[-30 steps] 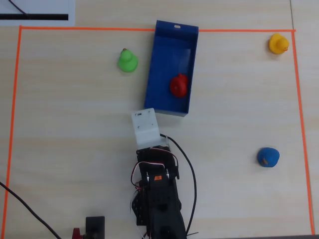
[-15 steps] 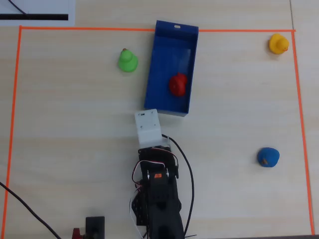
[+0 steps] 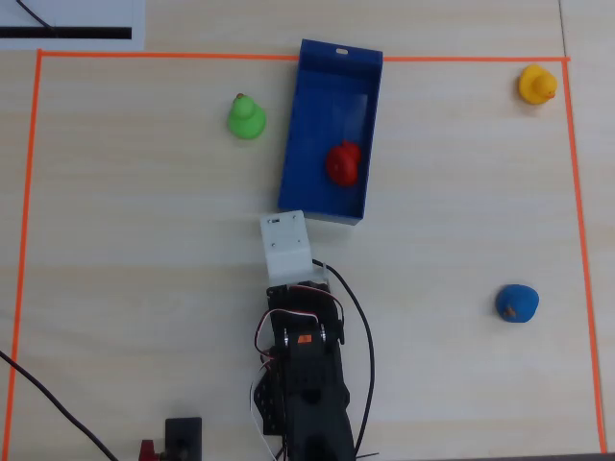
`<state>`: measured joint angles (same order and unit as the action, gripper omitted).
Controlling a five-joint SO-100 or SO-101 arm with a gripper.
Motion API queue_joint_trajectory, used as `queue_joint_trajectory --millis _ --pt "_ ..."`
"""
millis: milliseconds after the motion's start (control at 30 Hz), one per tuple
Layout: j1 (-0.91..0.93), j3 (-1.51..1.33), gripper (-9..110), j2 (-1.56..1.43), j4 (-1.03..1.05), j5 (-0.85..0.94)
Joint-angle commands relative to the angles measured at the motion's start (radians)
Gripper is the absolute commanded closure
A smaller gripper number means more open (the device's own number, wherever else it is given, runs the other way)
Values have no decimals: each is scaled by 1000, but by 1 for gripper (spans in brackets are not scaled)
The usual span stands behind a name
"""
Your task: Grasp red duck and put it into box.
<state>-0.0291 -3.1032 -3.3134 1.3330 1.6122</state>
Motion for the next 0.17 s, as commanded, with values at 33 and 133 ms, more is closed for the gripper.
queue_joint_trajectory --millis 33,133 --pt "0 -8 95 2 12 -3" --pt "0 -8 95 2 12 -3"
